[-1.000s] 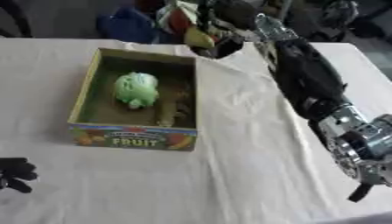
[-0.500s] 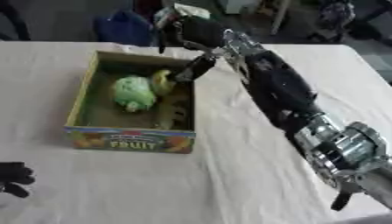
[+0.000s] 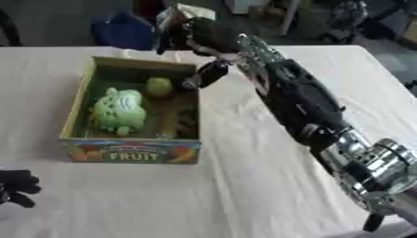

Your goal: Pick up objects on the table and place them in the box.

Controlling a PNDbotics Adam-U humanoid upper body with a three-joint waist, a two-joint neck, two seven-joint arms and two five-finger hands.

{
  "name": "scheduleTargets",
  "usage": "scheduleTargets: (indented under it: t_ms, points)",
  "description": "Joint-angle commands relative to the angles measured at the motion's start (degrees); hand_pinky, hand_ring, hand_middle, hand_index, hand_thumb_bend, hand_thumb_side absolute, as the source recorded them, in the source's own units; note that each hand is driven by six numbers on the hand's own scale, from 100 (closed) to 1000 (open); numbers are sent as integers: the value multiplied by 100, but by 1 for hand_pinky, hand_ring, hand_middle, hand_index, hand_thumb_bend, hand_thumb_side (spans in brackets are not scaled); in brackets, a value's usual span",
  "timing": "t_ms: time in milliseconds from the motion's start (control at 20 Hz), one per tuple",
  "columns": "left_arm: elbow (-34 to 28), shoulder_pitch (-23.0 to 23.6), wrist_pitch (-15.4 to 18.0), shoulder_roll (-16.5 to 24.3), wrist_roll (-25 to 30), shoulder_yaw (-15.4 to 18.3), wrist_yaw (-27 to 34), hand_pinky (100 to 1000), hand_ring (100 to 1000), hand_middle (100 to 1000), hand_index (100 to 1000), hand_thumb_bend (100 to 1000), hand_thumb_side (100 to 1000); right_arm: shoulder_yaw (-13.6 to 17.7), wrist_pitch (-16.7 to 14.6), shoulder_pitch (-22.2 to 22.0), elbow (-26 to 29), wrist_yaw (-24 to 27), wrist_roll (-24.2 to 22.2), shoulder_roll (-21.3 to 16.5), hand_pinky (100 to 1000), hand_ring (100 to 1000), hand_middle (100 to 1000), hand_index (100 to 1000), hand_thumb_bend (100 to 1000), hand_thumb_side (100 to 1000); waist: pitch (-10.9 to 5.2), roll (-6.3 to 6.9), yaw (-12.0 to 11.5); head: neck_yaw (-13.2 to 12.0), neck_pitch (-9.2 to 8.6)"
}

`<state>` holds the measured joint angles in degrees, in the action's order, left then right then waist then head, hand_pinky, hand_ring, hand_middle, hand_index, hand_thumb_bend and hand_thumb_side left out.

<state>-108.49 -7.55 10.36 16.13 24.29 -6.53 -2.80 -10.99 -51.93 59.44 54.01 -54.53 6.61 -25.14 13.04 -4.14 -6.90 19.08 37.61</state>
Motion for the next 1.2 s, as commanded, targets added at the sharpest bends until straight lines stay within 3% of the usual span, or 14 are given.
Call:
scheduleTargets:
  t_ms: [50, 150, 350, 500, 700, 950, 1000, 1200]
  points:
    - [-63, 1, 6, 95, -74, 87, -18, 593, 695, 673, 818, 264, 1000, 26, -4, -62, 700, 1372, -522, -511, 591, 646, 642, 760, 195, 225, -138, 54, 83, -90, -40]
    - [-59, 20, 6, 102, -105, 109, -27, 593, 695, 673, 817, 261, 1000, 101, -4, -312, 1129, 2360, -916, -771, 579, 623, 622, 749, 106, 252, -150, 67, 183, -140, -26]
    - [-52, 65, -5, 117, -185, 163, -37, 591, 693, 670, 813, 253, 1000, 385, 48, -1081, 1978, 4324, -1793, -1235, 563, 602, 607, 740, 100, 286, -176, 90, 373, -260, -29]
    - [-51, 122, -11, 128, -263, 201, -53, 588, 690, 665, 807, 246, 1000, 738, 433, -1692, 2616, 5551, -2398, -1413, 548, 583, 592, 735, 100, 294, -213, 128, 513, -370, -16]
    - [-64, 198, -21, 148, -400, 260, -46, 584, 685, 660, 804, 239, 1000, 1363, 1200, -2568, 3335, 6991, -2996, -1442, 532, 564, 574, 724, 100, 352, -270, 179, 695, -532, 6]
    - [-71, 280, -55, 150, -597, 341, -32, 576, 676, 650, 797, 229, 1000, 2051, 1988, -3445, 3799, 7851, -3482, -1136, 520, 549, 559, 703, 100, 447, -306, 230, 880, -694, 73]
    - [-69, 295, -68, 139, -646, 358, -23, 572, 671, 645, 794, 230, 1000, 2184, 2140, -3633, 3827, 7911, -3515, -990, 512, 538, 548, 691, 100, 511, -308, 240, 908, -735, 90]
    - [-79, 333, -115, 119, -849, 417, 20, 562, 660, 633, 786, 229, 1000, 2556, 2610, -4143, 4003, 7910, -3596, -539, 505, 529, 538, 664, 100, 590, -310, 276, 969, -887, 141]
